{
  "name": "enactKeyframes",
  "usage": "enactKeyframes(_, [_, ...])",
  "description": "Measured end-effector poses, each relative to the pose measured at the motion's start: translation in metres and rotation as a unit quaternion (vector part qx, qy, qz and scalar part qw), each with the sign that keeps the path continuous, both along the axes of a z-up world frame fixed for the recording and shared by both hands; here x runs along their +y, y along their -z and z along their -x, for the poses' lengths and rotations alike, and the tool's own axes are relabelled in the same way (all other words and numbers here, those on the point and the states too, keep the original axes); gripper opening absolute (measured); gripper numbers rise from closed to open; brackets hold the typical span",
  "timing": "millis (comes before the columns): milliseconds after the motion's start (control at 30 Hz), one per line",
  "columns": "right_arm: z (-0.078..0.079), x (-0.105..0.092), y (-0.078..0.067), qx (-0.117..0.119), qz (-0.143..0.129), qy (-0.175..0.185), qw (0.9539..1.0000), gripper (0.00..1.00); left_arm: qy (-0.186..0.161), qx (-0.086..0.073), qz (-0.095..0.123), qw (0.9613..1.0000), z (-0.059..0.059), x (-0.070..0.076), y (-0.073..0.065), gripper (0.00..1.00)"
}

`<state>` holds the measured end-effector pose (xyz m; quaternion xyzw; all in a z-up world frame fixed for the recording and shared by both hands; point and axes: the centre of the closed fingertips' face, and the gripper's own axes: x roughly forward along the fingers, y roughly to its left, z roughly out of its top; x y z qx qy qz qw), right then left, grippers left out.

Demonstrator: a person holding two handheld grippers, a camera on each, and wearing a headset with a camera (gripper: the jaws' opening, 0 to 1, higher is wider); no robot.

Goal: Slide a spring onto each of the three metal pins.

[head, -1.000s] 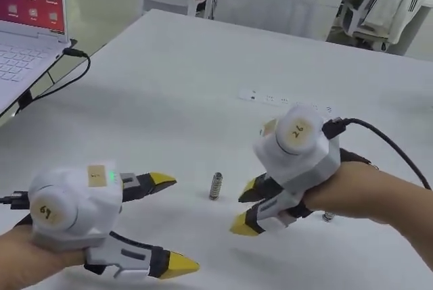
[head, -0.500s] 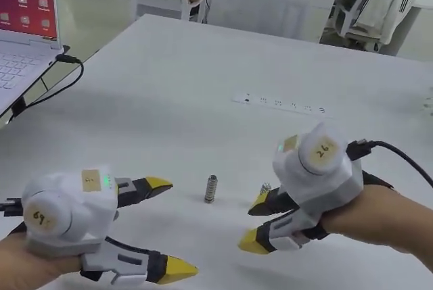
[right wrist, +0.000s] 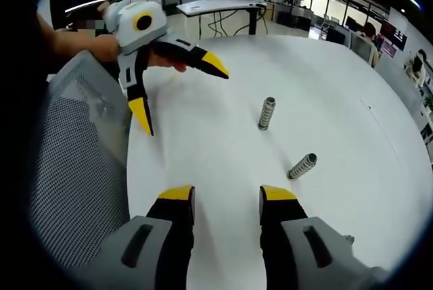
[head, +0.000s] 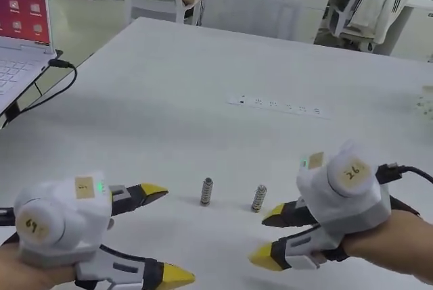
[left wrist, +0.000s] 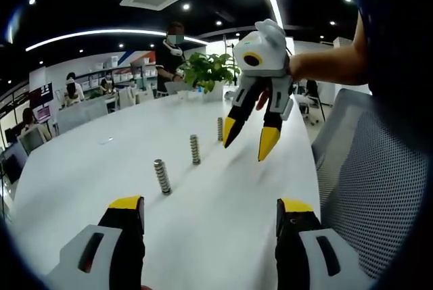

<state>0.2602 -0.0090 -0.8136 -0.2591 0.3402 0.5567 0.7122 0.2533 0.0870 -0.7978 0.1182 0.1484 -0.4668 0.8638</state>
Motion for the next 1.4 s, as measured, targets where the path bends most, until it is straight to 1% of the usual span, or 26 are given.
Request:
enactKeyframes(100, [-0.001, -0.006, 0.000, -0.003, -0.004, 0.008, 1.0000, 0.38, 0.001, 0.002, 0.000, 1.0000, 0.001, -0.001, 0.000, 0.77])
enactKeyframes(467, [0.002, -0.027, 0.001, -0.001, -0.018, 0.041, 0.9990, 0.43, 0.003, 0.006, 0.001, 1.0000, 0.004, -0.002, -0.001, 0.78])
enactKeyframes(633, [0.001, -0.033, -0.002, -0.002, -0.033, 0.055, 0.9980, 0.45, 0.001, 0.007, 0.006, 1.0000, 0.004, -0.003, -0.004, 0.79])
enactKeyframes(933, [-0.005, -0.048, -0.007, -0.005, -0.053, 0.088, 0.9947, 0.48, -0.004, 0.012, 0.012, 0.9998, 0.004, -0.001, -0.006, 0.82])
enactKeyframes(1267, [-0.006, -0.068, -0.008, -0.007, -0.070, 0.118, 0.9905, 0.51, -0.008, 0.016, 0.019, 0.9997, 0.004, -0.001, -0.007, 0.83])
enactKeyframes(1400, [-0.007, -0.075, -0.009, -0.010, -0.081, 0.132, 0.9878, 0.53, -0.011, 0.018, 0.022, 0.9996, 0.004, -0.001, -0.007, 0.83])
